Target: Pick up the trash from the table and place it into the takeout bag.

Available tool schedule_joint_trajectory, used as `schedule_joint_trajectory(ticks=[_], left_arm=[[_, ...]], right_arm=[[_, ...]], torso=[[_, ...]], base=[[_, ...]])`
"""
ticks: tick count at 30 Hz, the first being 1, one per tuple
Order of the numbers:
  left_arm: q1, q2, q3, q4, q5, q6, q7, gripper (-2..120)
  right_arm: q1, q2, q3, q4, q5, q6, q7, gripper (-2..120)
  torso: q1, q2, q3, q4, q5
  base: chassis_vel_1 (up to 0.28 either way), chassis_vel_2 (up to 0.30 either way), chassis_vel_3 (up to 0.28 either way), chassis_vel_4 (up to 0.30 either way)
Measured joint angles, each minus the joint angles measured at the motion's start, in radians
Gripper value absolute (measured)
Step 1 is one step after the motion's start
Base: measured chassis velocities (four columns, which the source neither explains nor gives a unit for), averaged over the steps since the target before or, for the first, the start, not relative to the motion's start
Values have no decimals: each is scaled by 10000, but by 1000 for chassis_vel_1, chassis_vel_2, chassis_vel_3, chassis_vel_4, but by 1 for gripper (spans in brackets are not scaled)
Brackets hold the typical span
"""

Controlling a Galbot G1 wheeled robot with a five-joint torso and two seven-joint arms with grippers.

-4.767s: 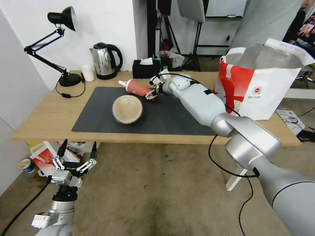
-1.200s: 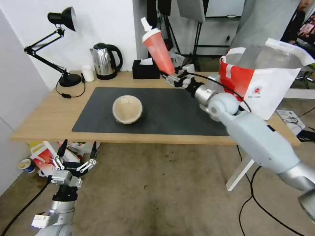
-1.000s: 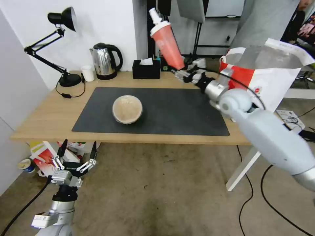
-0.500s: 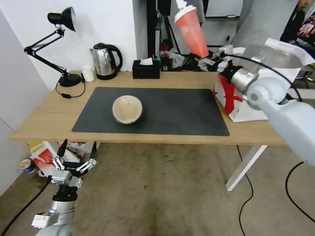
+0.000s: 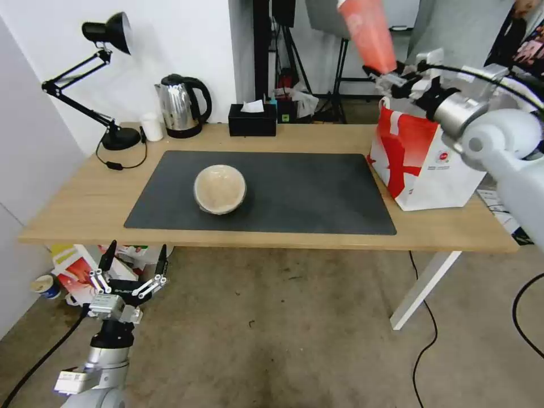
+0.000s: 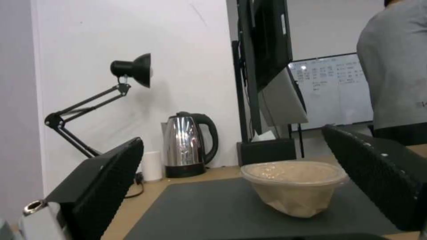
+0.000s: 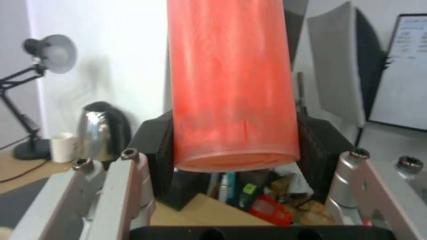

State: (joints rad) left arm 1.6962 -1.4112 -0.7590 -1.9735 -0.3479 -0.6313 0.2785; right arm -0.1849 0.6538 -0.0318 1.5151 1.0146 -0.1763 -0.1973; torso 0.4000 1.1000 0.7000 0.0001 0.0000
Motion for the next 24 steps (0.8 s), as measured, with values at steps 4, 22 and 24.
schedule_joint_trajectory(ticks=[4,22,24], left_arm=[[0,0,0,0,0,0,0,100],[0,0,0,0,0,0,0,100],[1,-1,0,0,0,0,0,100]], right_arm=[[208,-73,34,-472,-242,-142,-5,52],[-200,-531,570,-1642,-801,-399,-276,52],[-345,-509,681,-1744,-836,-401,-279,52]], torso=[[0,0,0,0,0],[0,0,-1,-3,0],[-1,0,0,-3,2]], base=[[0,0,0,0],[0,0,0,0],[0,0,0,0]])
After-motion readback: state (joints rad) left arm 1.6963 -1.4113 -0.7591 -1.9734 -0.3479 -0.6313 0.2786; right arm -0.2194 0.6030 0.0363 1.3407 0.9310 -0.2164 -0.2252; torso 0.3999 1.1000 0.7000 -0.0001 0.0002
